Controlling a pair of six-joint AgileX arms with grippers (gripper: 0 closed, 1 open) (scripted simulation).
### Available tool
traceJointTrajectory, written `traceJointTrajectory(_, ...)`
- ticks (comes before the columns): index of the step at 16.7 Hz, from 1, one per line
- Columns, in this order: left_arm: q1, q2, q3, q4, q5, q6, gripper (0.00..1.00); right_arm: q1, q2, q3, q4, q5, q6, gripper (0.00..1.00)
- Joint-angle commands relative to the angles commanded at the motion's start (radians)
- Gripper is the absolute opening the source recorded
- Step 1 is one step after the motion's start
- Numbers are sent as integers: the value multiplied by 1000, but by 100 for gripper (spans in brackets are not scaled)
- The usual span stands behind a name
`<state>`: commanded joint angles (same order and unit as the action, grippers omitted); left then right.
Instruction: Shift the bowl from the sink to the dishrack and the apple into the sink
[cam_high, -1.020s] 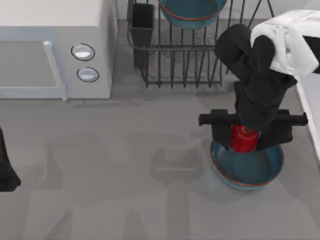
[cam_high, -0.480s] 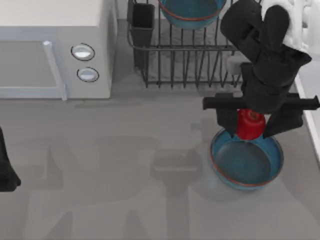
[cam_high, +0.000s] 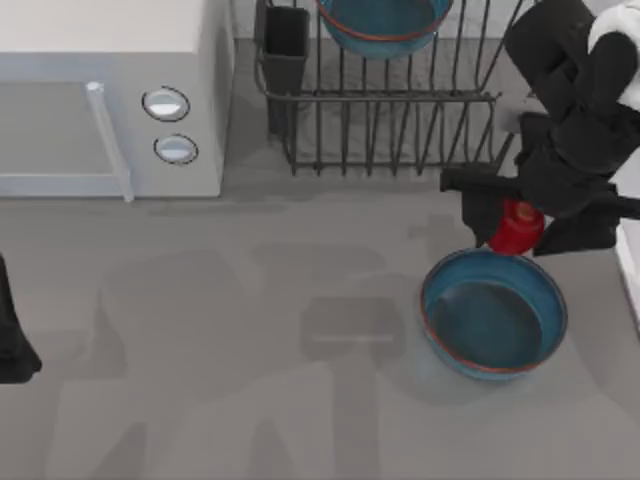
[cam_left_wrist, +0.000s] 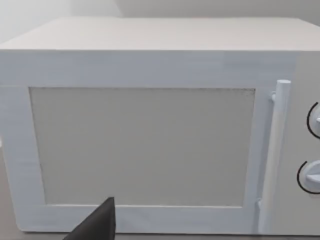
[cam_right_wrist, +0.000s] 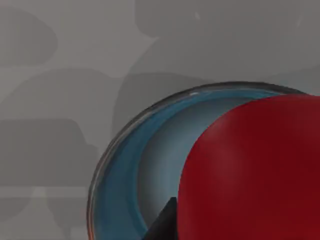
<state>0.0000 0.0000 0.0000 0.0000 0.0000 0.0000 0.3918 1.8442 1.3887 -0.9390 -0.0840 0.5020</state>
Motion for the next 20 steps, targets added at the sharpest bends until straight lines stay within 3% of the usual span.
traceJointTrajectory(13, 0, 0, 0, 0, 0, 0, 100, -566, -176, -561, 1137, -291, -283, 0)
traceJointTrajectory(20, 0, 0, 0, 0, 0, 0, 100, -839, -301, -754, 1688, -393, -434, 0)
